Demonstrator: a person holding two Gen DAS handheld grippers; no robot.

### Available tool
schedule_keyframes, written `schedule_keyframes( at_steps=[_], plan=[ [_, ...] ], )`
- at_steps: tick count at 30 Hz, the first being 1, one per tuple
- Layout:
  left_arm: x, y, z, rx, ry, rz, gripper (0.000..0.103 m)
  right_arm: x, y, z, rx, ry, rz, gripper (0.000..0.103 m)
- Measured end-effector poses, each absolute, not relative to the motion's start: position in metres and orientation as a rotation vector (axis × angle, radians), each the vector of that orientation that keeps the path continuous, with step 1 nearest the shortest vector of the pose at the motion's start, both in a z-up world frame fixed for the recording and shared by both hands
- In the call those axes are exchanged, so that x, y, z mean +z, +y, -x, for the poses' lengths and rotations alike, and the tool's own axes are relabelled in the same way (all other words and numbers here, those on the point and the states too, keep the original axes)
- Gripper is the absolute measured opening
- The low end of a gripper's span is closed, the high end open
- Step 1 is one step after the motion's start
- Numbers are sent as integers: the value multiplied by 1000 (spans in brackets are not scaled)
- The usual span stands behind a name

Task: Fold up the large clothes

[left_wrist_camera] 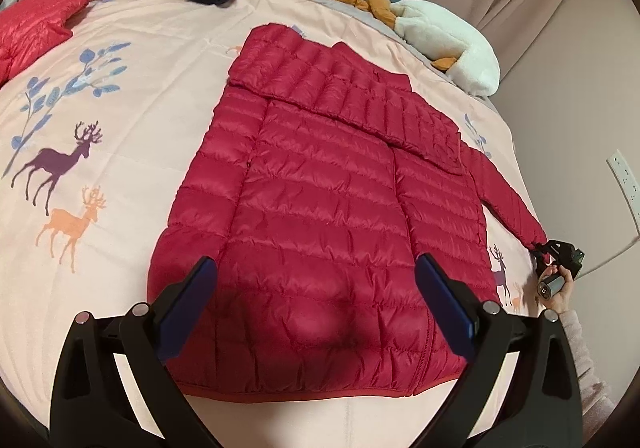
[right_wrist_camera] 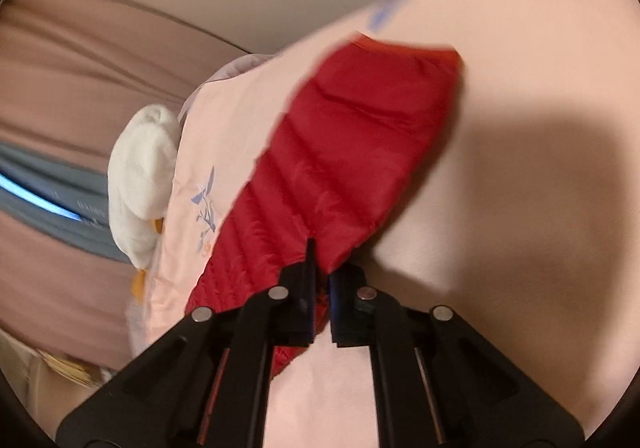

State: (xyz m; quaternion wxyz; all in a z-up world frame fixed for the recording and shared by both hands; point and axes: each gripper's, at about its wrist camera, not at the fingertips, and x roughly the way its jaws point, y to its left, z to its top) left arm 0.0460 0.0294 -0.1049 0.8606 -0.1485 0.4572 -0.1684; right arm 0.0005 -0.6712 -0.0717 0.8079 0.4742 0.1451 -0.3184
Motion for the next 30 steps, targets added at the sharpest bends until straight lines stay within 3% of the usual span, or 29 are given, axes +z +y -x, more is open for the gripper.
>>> schedule_keyframes(
  at_steps=[9, 16, 24, 30],
  plan=[
    [-113, 31, -62, -332, 965, 329, 99, 26, -565, -46, -569, 312, -446, 4],
    [-110, 32, -71, -356, 943, 331, 99, 61, -449, -80, -411, 334, -51, 4],
    [-107, 34, -81, -423, 911, 368, 99, 44, -324, -108, -216, 405, 269, 5],
    [-111, 41, -93, -475, 911, 433, 99, -6, -236, -123, -70, 508, 489, 5]
  ],
)
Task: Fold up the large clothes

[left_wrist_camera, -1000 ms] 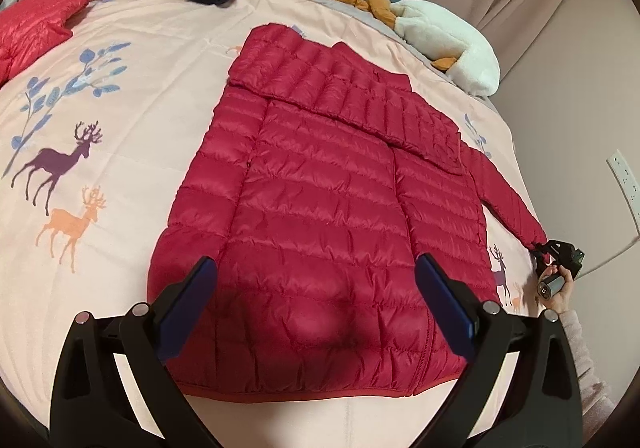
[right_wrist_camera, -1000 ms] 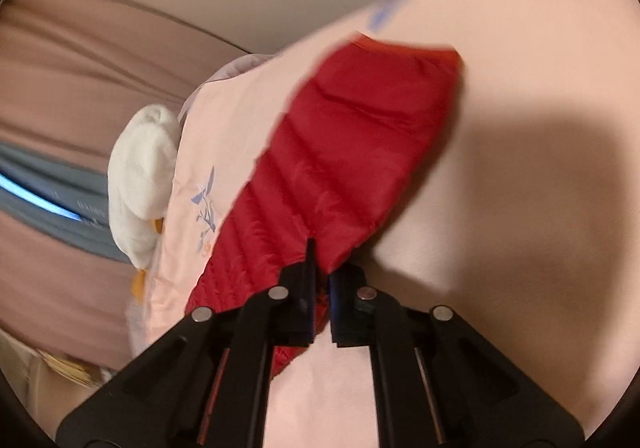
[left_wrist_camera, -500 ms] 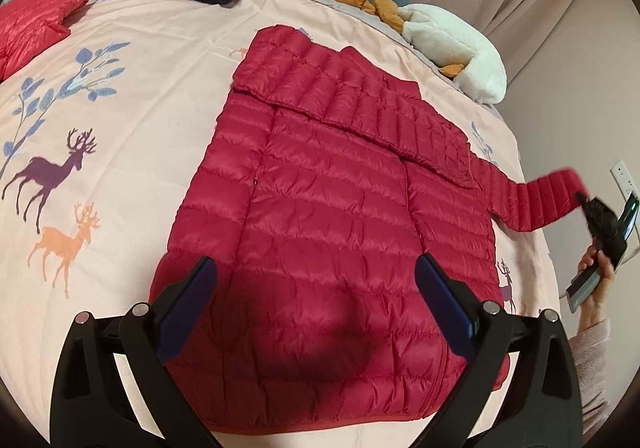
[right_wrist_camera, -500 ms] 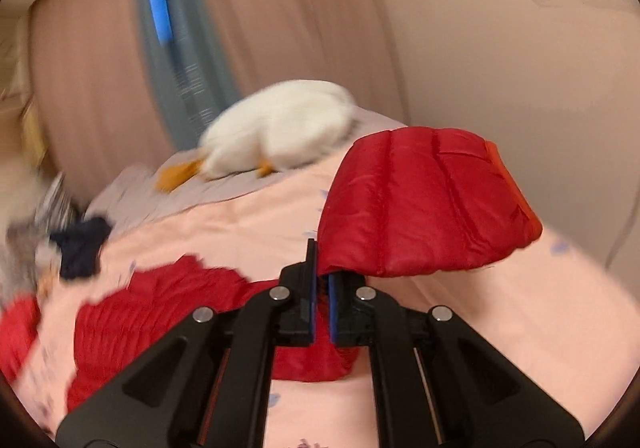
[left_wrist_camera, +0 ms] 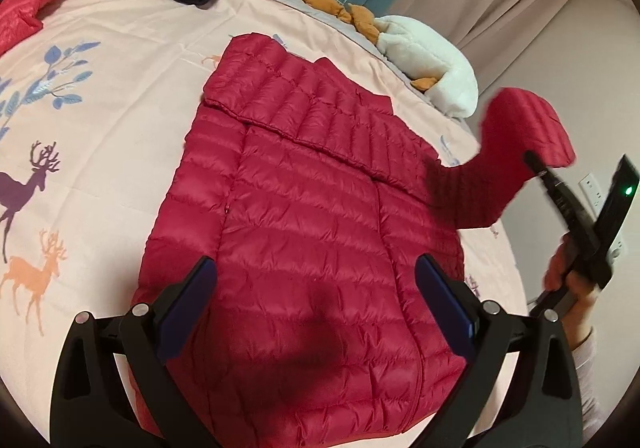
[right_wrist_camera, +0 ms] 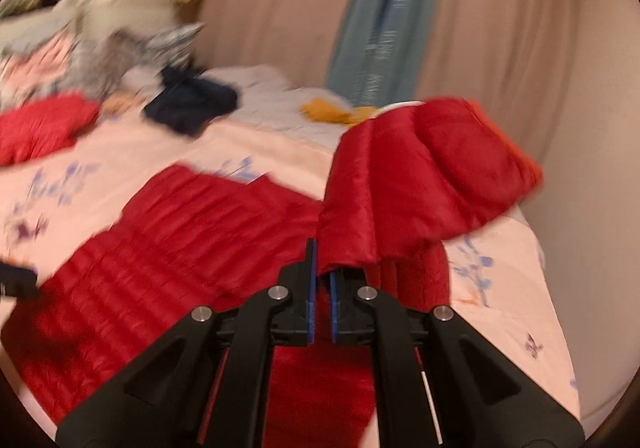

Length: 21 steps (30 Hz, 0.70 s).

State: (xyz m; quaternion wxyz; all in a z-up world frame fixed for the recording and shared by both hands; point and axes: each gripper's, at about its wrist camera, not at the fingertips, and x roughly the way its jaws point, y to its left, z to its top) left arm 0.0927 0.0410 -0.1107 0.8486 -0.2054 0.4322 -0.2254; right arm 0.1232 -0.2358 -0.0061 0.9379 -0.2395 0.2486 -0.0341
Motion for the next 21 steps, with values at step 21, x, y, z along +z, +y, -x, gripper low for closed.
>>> schedule_keyframes(
  at_steps=[21],
  plan=[
    [-148, 70, -127, -564, 978, 745, 99, -116, -168, -138, 80, 726, 555, 7]
  ],
)
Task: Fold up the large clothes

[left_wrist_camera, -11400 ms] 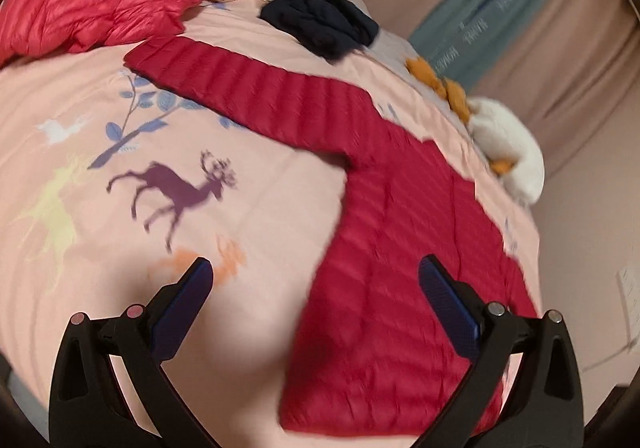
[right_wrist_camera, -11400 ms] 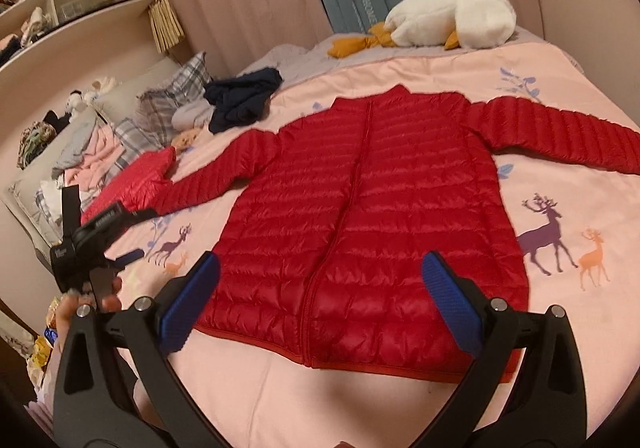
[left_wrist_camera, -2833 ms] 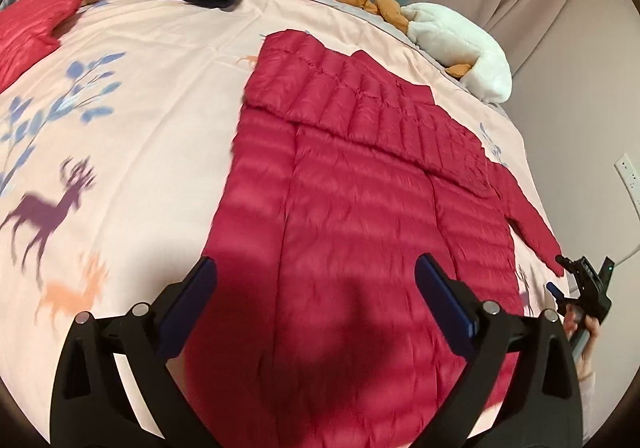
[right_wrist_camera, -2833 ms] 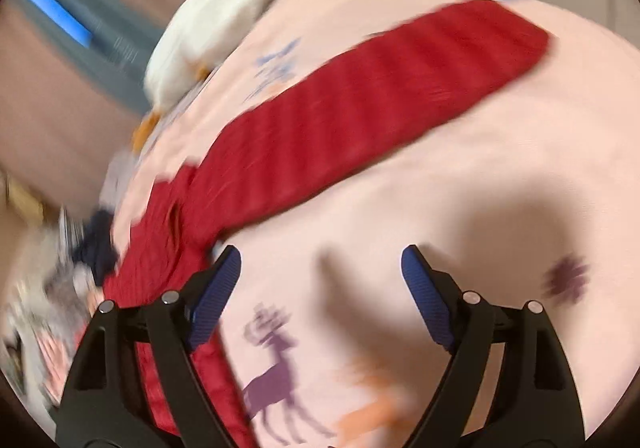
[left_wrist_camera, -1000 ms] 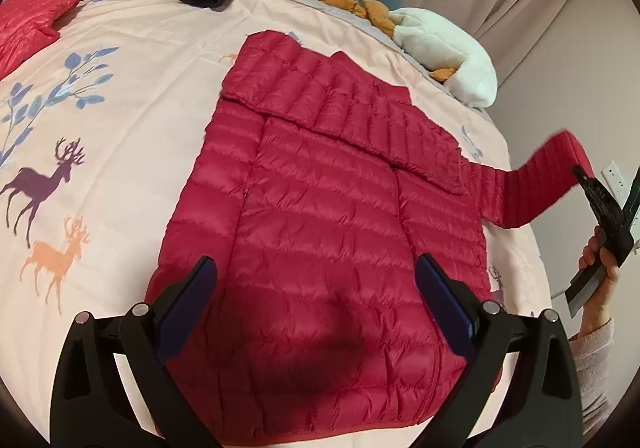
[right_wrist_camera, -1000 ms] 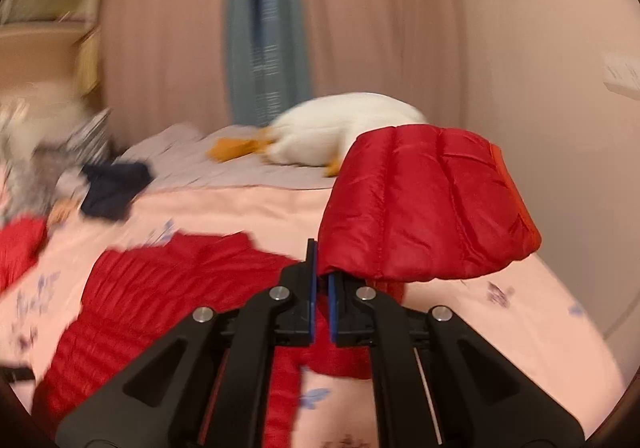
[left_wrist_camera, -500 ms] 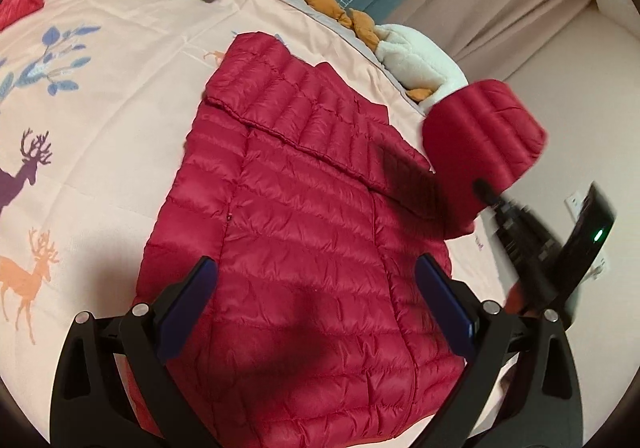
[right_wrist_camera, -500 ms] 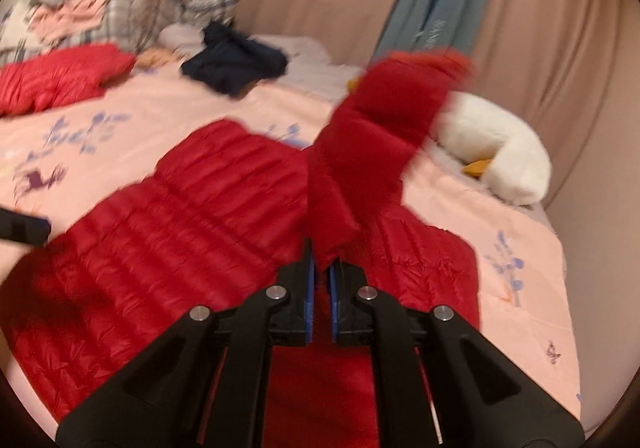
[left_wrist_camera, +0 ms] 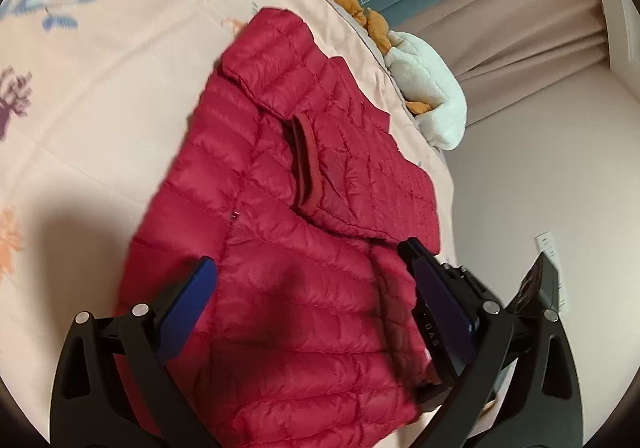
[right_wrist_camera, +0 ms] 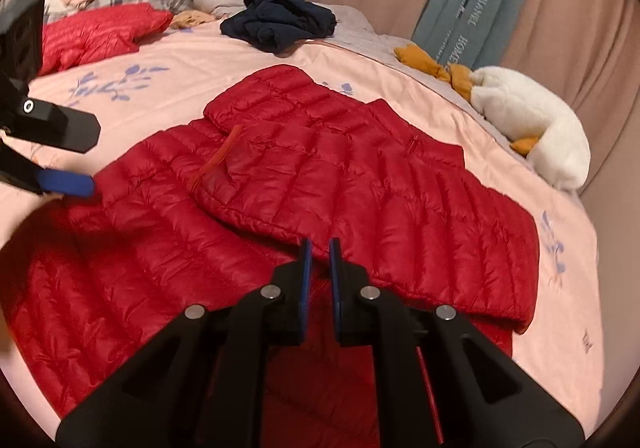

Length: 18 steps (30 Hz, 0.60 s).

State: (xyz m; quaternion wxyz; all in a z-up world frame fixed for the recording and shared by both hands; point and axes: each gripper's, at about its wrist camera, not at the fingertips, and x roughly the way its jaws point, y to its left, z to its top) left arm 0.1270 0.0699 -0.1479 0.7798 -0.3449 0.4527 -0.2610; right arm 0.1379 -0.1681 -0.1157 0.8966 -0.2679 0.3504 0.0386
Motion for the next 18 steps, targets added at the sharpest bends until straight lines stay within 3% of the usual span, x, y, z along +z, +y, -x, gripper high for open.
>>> schedule_keyframes(
  at_steps=[4, 6, 8, 11, 18],
  plan=[
    [-152, 58, -139, -613, 1005, 793, 99, -114, -177, -138, 80, 743, 515, 13],
    [-152, 48, -148, -629, 1020, 807, 99, -114, -181, -138, 73, 750, 492, 30],
    [-153, 38, -156, -651, 1039, 819, 99, -112, -186, -135, 84, 748, 451, 35],
    [-156, 16, -170, -650, 1074, 804, 99, -107, -194, -128, 83, 738, 398, 54],
    [-171, -9, -194, -620, 1109, 816, 99, -89, -226, -104, 87, 705, 210, 57]
  ],
)
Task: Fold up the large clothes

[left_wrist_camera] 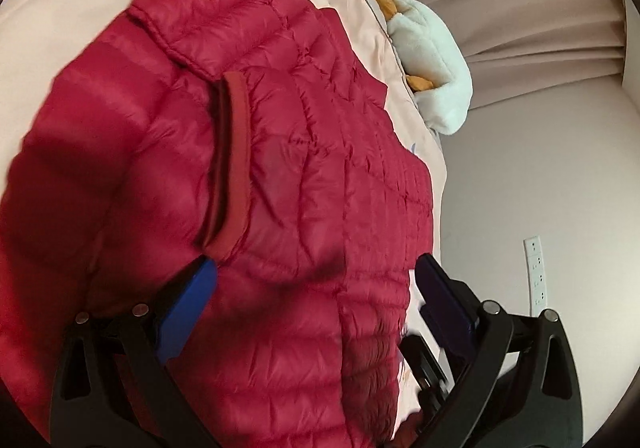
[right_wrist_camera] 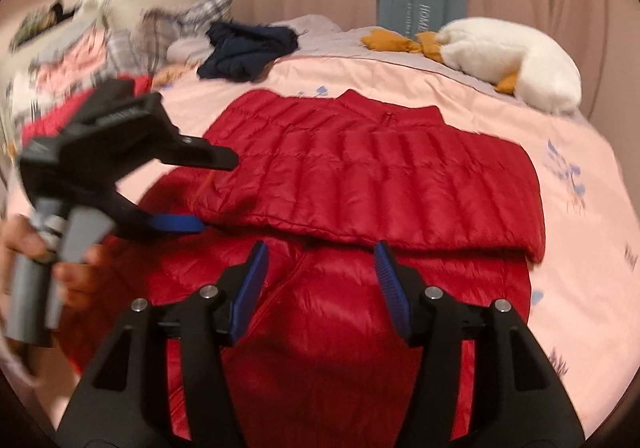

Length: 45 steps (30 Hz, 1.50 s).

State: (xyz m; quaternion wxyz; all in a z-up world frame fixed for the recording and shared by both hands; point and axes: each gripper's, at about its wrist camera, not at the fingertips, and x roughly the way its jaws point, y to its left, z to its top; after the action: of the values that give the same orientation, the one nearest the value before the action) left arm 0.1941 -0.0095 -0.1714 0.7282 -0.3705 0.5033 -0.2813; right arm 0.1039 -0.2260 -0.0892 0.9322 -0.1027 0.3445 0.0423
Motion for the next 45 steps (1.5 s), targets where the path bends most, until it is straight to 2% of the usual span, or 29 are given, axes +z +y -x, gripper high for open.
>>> schedule_keyframes(
  at_steps=[5, 6, 8, 9, 10, 14, 15, 19, 33, 45],
  plan=[
    [-176, -18, -206, -589, 1093, 871, 99, -84, -243, -90, 77, 689, 107, 57],
    [-175, -19, -206, -573, 1088, 868, 96, -85, -244, -88, 74, 689, 102, 58],
    [-173, -20, -205, -534, 1081, 838, 76, -85, -244, -85, 68, 692, 101, 57],
    [-174, -21, -206, -521, 1086, 824, 54, -85, -244, -85, 67, 692, 103, 57],
    [-176, -19, -205, -519, 1093, 822, 37, -84, -243, -83, 68, 690, 104, 57],
    [-179, -13, -202, -483, 1094, 806, 23, -83, -245, -78, 59, 678, 102, 57],
    [-176, -12, -202, -478, 1084, 795, 16, -83, -246, -77, 56, 676, 98, 57],
    [-157, -12, -203, -470, 1037, 739, 11, -81, -252, -73, 42, 665, 76, 57],
    [-71, -29, -210, -463, 873, 468, 11, -75, -279, -62, -24, 641, 40, 57],
    [-37, -36, -232, -385, 791, 361, 11, -69, -294, -60, -37, 630, 9, 58]
  ],
)
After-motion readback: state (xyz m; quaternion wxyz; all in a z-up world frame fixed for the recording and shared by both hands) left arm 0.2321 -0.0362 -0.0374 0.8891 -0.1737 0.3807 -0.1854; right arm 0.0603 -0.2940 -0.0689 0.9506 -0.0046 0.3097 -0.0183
